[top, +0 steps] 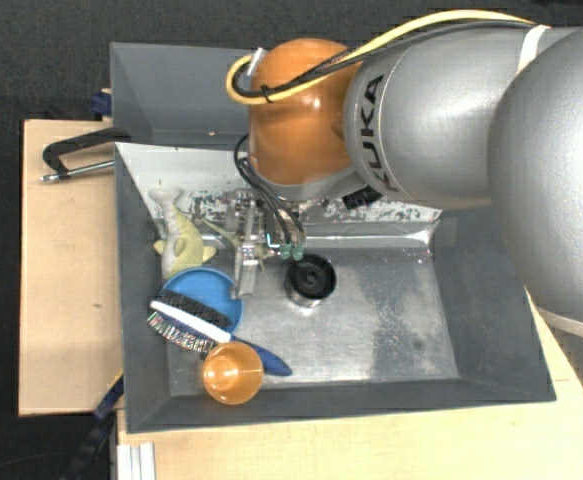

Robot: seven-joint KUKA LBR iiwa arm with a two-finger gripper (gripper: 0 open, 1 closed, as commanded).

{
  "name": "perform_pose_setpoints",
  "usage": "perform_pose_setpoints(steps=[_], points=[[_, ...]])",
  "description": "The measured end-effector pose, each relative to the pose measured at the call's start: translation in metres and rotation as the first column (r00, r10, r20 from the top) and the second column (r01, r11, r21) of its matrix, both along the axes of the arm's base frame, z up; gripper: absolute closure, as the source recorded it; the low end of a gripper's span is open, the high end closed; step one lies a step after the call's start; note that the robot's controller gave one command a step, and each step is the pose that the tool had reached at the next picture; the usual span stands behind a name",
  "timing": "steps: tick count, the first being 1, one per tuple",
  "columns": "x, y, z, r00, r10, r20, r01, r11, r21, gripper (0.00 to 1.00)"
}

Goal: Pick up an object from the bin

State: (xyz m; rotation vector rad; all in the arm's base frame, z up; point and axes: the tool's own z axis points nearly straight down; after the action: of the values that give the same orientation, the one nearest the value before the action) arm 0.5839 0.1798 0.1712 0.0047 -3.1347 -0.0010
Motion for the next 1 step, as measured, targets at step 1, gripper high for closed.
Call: perform_pose_setpoints(steps=[1], points=[[-0.0343, -0.001, -0.0915, 1.0, -0.019, 0.025, 0.019, 1.0, 0.001, 0.0]])
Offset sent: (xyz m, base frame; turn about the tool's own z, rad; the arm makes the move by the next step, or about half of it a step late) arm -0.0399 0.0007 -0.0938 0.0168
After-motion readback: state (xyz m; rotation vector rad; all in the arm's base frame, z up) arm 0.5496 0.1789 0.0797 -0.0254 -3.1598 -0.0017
